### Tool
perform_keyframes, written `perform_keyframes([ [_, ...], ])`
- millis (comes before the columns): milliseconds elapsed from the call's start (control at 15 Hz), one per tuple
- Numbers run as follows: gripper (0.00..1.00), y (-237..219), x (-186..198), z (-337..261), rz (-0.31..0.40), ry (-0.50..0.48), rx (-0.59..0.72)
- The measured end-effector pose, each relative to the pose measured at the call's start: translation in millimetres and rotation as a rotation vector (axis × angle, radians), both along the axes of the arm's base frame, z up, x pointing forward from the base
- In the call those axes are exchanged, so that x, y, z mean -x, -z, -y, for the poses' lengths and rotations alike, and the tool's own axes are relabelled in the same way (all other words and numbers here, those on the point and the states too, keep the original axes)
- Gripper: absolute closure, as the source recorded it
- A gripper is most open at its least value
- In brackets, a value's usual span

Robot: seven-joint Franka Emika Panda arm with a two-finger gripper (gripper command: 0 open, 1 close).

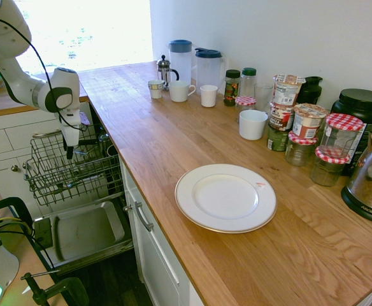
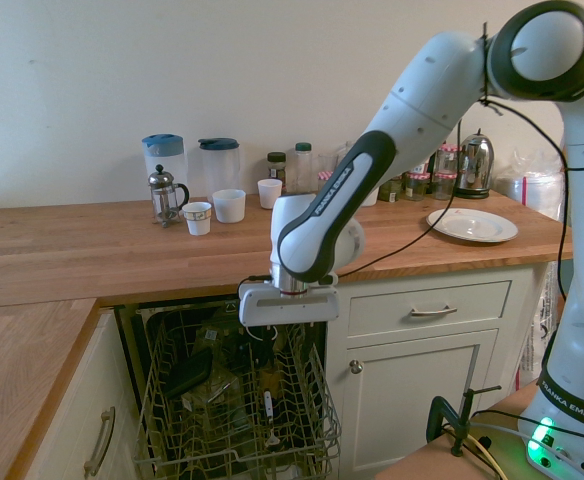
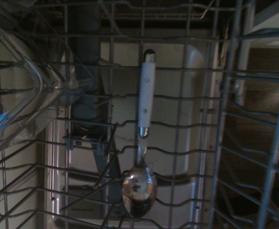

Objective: Put the spoon in the dishwasher

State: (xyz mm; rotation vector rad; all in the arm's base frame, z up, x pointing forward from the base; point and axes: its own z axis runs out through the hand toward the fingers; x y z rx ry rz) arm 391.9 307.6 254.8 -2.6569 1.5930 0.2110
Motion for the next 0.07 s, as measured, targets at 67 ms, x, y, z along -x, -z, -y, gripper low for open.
perform_keyframes([
  [67, 0.0, -19.8, 4.6, 4.5, 0.009, 0.006, 0.018],
])
